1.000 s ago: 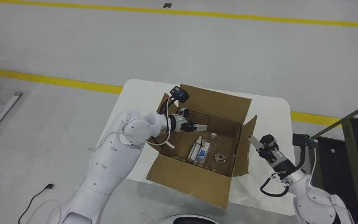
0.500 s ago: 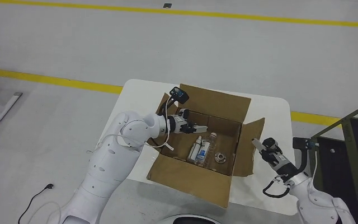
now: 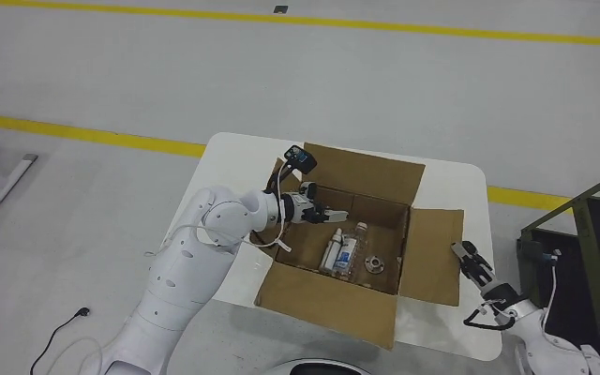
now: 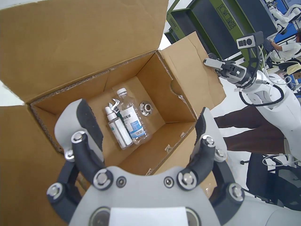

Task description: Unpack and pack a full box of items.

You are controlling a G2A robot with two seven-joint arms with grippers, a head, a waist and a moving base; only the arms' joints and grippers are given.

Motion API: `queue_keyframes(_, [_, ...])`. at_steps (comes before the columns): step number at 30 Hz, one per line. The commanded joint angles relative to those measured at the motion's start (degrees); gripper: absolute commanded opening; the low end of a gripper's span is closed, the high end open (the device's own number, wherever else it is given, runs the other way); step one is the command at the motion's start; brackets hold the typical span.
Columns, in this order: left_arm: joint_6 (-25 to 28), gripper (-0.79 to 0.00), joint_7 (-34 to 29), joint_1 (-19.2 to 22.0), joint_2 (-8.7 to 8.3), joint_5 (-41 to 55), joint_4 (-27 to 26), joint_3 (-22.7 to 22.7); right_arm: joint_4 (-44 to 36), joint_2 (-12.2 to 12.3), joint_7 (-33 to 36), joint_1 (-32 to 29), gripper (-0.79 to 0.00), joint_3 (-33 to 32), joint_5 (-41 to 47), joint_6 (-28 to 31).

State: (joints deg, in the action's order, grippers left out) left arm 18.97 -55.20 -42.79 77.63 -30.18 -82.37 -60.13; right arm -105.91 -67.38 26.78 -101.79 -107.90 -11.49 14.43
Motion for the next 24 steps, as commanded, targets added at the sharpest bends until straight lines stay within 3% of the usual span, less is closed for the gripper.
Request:
queue_keyframes(1, [0.00,0.000,0.00,0.00,0.00,0.00,0.00,0.00,0.84,0.14,1.18,1.21,-0.785,-0.04,0.88,0.53])
queue_keyframes(8, [0.00,0.000,0.00,0.00,0.00,0.00,0.00,0.00,5.02,1.06,7.20,7.60,-0.785,0.26,0.08,4.15])
queue_keyframes(12, [0.00,0.000,0.00,0.00,0.00,0.00,0.00,0.00,7.28,1.36,6.84,10.21,-0.785,0.94,-2.81,4.43])
queue_keyframes(13, [0.00,0.000,0.00,0.00,0.00,0.00,0.00,0.00,7.48,1.40,6.20,10.53,-0.539,1.06,-3.64,4.38])
queue_keyframes(15, [0.00,0.000,0.00,0.00,0.00,0.00,0.00,0.00,7.24,1.40,4.36,10.78,-0.123,1.23,-5.04,4.23])
queue_keyframes(16, [0.00,0.000,0.00,0.00,0.00,0.00,0.00,0.00,6.82,1.38,3.14,10.71,-0.046,1.26,-5.70,4.06])
queue_keyframes(17, [0.00,0.000,0.00,0.00,0.00,0.00,0.00,0.00,6.18,1.37,1.89,10.52,0.000,1.21,-6.67,4.03])
queue_keyframes(24, [0.00,0.000,0.00,0.00,0.00,0.00,0.00,0.00,-0.97,0.87,-10.75,8.49,0.000,0.38,-10.56,5.41])
